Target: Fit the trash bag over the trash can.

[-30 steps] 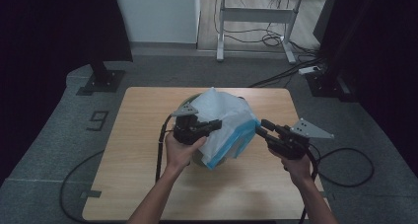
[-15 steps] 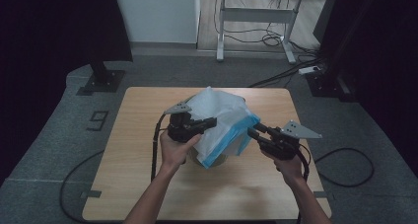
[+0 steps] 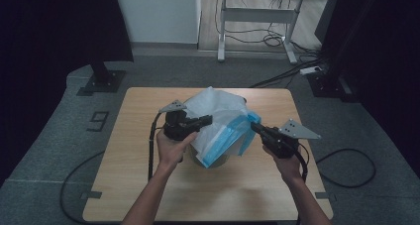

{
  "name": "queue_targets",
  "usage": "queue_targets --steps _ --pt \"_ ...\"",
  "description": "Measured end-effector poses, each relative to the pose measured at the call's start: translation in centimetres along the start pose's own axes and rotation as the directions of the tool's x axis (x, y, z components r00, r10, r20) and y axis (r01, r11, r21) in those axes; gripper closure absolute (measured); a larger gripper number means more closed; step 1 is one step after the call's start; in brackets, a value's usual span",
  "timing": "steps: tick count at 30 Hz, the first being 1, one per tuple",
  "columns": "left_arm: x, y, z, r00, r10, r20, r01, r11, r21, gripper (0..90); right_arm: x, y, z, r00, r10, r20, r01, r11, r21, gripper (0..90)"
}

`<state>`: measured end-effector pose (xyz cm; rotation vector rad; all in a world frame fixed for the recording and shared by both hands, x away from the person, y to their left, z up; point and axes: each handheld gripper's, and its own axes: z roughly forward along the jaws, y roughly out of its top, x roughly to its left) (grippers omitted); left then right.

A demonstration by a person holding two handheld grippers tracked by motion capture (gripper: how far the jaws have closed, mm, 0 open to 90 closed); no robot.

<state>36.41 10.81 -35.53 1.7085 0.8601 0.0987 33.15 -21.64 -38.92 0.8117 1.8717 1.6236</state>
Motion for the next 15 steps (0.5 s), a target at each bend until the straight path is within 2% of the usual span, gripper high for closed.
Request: queue_targets --steps 4,9,15 --pt "0.8 0.2 -0.4 0.9997 -0.02 -0.016 0.02 0.9995 -0.023 89.6 -0.2 -0.2 0.1 0.9999 0.003 0.016 -0.003 1.0 0.024 88.8" --pt "1.3 0.4 -0.9 0.9992 -0.027 -0.031 0.025 0.9984 -0.051 89.7 -0.3 -0.3 0.1 0.9994 -0.01 0.032 0.009 0.999 0.047 88.9" --pt "1.4 0.3 -2.3 0.9975 -0.003 -0.07 -0.002 0.9977 -0.068 89.7 -0.1 -1.1 -0.6 0.9995 -0.005 0.031 0.004 0.999 0.047 88.9"
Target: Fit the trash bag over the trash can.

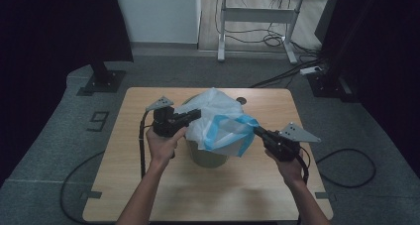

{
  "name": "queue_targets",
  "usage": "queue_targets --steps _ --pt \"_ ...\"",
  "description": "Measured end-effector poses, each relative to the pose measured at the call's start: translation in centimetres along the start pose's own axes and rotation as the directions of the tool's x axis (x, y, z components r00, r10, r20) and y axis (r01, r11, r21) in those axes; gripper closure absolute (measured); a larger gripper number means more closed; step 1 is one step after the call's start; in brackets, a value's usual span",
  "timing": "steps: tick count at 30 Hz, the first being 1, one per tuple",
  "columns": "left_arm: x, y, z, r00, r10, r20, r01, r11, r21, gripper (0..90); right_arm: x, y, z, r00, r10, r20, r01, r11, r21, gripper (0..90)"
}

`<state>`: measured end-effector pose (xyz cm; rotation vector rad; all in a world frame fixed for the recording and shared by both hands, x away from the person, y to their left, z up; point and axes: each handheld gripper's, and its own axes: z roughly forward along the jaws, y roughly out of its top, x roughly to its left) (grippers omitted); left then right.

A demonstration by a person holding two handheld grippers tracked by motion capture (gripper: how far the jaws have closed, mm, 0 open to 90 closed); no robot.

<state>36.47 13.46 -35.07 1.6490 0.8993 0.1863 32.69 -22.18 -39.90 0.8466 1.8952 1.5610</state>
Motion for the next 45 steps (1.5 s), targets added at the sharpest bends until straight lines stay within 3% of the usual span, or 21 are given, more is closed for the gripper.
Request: queue_targets --steps 5,8,19,30,38,41,45 --pt "0.1 -0.6 -1.1 0.999 0.023 -0.037 -0.024 0.9997 -0.007 89.7 0.8 -1.2 -0.6 0.9999 -0.015 0.001 0.015 1.0 0.015 88.9" --pt "0.5 -1.0 -1.7 0.9987 0.018 -0.047 -0.019 0.9997 -0.015 89.7 1.1 -1.5 -0.6 0.9998 -0.02 0.002 0.02 1.0 0.019 88.8" --pt "1.7 -1.7 -4.5 0.9992 -0.012 -0.039 0.009 0.9971 -0.075 89.7 1.7 0.2 -0.8 0.9982 -0.058 0.013 0.059 0.998 -0.019 88.8" --pt "2.3 -2.4 -5.3 0.9992 -0.032 -0.025 0.03 0.996 -0.084 89.6 0.1 -0.2 -1.2 0.9964 -0.043 0.072 0.044 0.999 -0.01 88.9" --pt "1.8 -4.3 -6.1 0.9999 -0.007 0.01 0.008 0.9976 -0.069 89.6 1.4 -2.0 -2.5 0.9994 -0.033 -0.014 0.032 0.999 -0.018 88.8" --pt "1.9 -5.1 -6.2 0.9999 0.009 -0.01 -0.009 0.9985 -0.054 89.6 1.9 -3.1 -2.7 0.9982 -0.033 -0.05 0.033 0.999 0.001 88.8" --pt "2.4 -6.1 -6.3 1.0 0.004 -0.007 -0.004 0.9989 -0.047 89.5 2.2 -4.6 -2.3 0.9961 -0.014 -0.087 0.017 0.999 0.033 88.8"
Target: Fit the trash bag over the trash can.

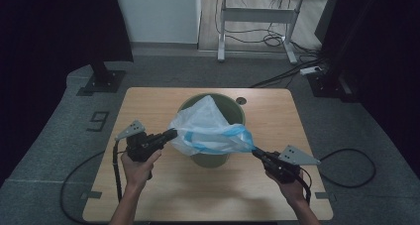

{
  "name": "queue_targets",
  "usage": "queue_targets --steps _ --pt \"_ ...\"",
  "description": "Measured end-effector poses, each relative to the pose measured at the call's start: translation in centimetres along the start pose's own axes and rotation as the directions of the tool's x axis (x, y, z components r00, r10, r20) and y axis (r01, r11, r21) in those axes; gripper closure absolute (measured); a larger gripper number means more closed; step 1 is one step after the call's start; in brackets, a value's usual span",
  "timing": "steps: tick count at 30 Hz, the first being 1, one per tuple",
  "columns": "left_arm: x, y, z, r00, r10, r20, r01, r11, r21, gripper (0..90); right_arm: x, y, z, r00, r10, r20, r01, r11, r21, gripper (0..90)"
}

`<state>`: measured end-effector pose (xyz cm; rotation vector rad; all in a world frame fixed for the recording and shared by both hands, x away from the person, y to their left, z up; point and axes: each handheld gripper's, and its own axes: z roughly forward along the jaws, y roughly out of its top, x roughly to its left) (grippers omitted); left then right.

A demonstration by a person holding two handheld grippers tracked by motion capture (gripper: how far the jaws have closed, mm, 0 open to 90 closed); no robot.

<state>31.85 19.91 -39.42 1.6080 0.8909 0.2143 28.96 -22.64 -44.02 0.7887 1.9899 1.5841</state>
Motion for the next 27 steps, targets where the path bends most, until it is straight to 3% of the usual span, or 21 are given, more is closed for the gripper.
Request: queue_targets --steps 7,11,16,17,18,21,23,26,27 --pt "0.7 -1.2 -0.2 0.9999 -0.011 -0.007 0.011 0.9997 0.022 89.5 0.1 -2.0 1.1 0.9985 0.04 -0.037 -0.039 0.998 0.047 88.8" --pt "0.1 -1.1 -0.6 1.0 0.003 -0.004 -0.003 0.9995 0.03 88.9 0.3 -2.3 1.4 0.999 0.033 -0.029 -0.03 0.996 0.079 88.8" --pt "-2.4 0.6 -0.5 0.9946 0.088 -0.055 -0.087 0.996 0.018 67.5 0.4 -1.3 1.0 0.9997 0.016 -0.02 -0.014 0.998 0.063 88.8" --pt "-3.0 1.2 -0.2 0.9926 0.103 -0.064 -0.102 0.9944 0.028 62.0 0.4 -1.0 0.9 0.9998 0.011 -0.019 -0.01 0.998 0.06 88.7" --pt "-3.4 1.6 0.0 0.9903 0.114 -0.08 -0.111 0.9931 0.039 50.5 0.4 -0.8 0.9 0.9998 0.007 -0.016 -0.007 0.998 0.056 88.8" --pt "-4.1 2.4 0.7 0.985 0.136 -0.107 -0.13 0.9898 0.059 34.4 0.2 -0.6 0.9 0.9999 0.007 -0.01 -0.006 0.998 0.056 88.8" --pt "-4.6 2.9 1.2 0.981 0.153 -0.119 -0.146 0.987 0.067 29.8 0.1 -0.6 0.9 0.9999 0.012 -0.008 -0.011 0.998 0.058 88.8" --pt "-5.1 3.9 2.0 0.9853 0.148 -0.087 -0.142 0.9873 0.072 24.2 0.0 -0.5 1.0 0.9999 0.011 -0.009 -0.01 0.998 0.061 88.8" --pt "-5.2 4.2 2.2 0.984 0.153 -0.091 -0.146 0.986 0.08 22.5 0.0 -0.5 1.1 0.9999 0.01 -0.011 -0.01 0.998 0.062 88.8"
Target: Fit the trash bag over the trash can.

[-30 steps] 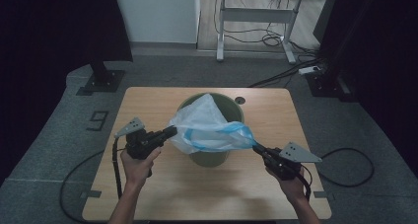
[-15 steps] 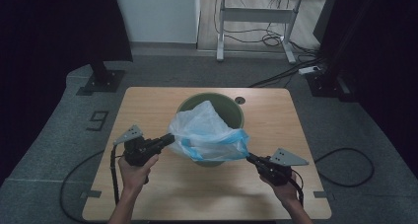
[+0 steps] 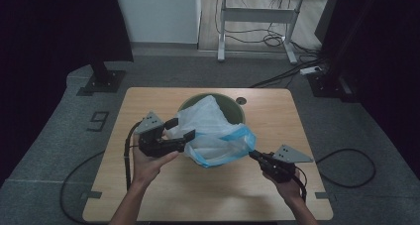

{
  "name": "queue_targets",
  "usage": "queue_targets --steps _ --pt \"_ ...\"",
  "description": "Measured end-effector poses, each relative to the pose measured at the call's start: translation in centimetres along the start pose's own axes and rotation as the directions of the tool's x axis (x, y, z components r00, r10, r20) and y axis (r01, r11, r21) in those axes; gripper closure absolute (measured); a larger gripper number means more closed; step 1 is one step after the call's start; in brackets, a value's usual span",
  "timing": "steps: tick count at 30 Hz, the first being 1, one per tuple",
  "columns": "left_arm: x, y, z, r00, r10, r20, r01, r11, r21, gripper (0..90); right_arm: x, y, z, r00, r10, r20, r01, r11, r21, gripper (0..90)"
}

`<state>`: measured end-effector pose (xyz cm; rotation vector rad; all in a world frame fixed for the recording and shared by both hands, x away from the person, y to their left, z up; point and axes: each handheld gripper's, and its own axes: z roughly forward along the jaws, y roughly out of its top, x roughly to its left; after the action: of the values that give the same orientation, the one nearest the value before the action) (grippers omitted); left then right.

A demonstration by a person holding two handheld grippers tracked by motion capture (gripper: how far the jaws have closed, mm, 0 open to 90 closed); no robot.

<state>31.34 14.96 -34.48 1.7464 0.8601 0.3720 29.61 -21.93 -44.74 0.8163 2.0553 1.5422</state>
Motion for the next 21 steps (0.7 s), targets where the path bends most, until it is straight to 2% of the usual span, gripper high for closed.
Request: queue_targets --steps 2,6,9,10,12,14,17,21 --pt "-0.3 0.7 0.7 0.9994 0.027 -0.022 -0.027 0.9994 0.021 21.5 0.1 0.2 0.0 1.0 -0.005 0.004 0.005 1.0 0.001 88.8" --pt "-0.4 1.5 2.1 0.9985 0.05 -0.02 -0.049 0.9967 0.065 21.5 0.3 0.7 0.0 0.9999 -0.017 0.0 0.017 1.0 -0.005 88.7" --pt "-0.4 1.8 3.0 0.9984 0.053 -0.017 -0.052 0.9944 0.092 25.9 0.4 0.9 0.0 0.9998 -0.021 -0.001 0.021 1.0 -0.008 88.8" --pt "-0.4 1.8 3.3 0.9984 0.055 -0.016 -0.053 0.9934 0.102 29.3 0.4 0.9 0.0 0.9997 -0.023 -0.001 0.023 1.0 -0.01 88.8" --pt "-0.3 1.7 3.7 0.9977 0.064 -0.022 -0.061 0.9906 0.122 42.7 0.4 0.9 0.0 0.9997 -0.022 -0.001 0.022 1.0 -0.01 88.8" --pt "-0.2 1.5 4.0 0.9955 0.072 -0.061 -0.064 0.9892 0.132 52.9 0.4 0.9 0.0 0.9998 -0.022 -0.001 0.022 1.0 -0.006 88.8" --pt "0.3 1.3 4.2 0.9991 0.041 -0.015 -0.039 0.9919 0.121 70.7 0.3 0.7 -0.1 0.9997 -0.023 0.003 0.023 1.0 0.0 88.8" --pt "0.9 1.2 4.2 0.9999 0.017 0.002 -0.017 0.9962 0.086 86.6 0.3 0.5 -0.2 0.9998 -0.017 0.005 0.017 1.0 0.002 88.8"
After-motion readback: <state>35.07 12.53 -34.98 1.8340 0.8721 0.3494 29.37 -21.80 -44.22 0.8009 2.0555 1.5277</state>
